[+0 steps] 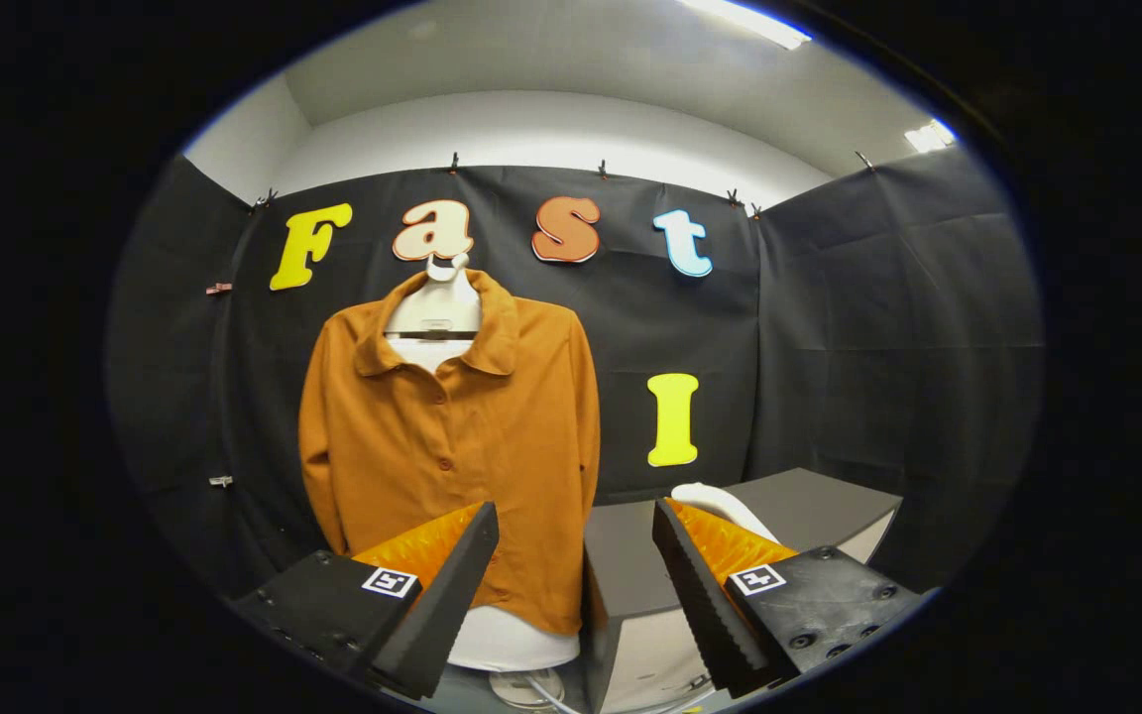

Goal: Iron the clothes twice with a garment steamer, once on the left side and once on the right side.

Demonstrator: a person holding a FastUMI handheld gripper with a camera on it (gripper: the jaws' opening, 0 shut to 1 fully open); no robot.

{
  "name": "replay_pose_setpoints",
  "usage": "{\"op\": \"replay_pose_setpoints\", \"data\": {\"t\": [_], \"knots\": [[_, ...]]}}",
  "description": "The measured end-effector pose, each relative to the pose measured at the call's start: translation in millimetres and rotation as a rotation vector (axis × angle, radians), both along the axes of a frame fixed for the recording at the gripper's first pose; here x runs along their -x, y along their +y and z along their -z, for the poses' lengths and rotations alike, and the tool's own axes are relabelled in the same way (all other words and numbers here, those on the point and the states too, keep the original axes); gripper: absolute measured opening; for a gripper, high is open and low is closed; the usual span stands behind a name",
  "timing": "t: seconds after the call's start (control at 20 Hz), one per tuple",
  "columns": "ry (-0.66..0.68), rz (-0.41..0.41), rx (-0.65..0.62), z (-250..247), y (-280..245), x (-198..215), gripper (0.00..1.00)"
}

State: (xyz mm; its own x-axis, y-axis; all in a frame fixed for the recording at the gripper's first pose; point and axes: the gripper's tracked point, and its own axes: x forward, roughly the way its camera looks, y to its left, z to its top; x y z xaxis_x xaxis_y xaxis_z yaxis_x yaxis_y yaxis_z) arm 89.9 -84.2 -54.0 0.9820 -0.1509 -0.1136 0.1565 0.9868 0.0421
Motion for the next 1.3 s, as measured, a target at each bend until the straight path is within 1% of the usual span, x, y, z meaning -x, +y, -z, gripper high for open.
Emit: {"op": "replay_pose_setpoints", "data": {"t": [0.15,0.35,0.65,0.95,1.2,1.3], "knots": [[0.018,0.008,0.001,7,-48,-29,0.98],[0.053,0.020,0.011,24,-109,-58,0.98],[0.142,0.030,-0.030,65,-176,-94,0.98],[0.258,0.026,-0.066,115,-213,-124,0.97],[0.362,0.025,-0.110,159,-227,-143,0.99],[0.414,0.023,-0.107,177,-230,-149,0.99]]}}
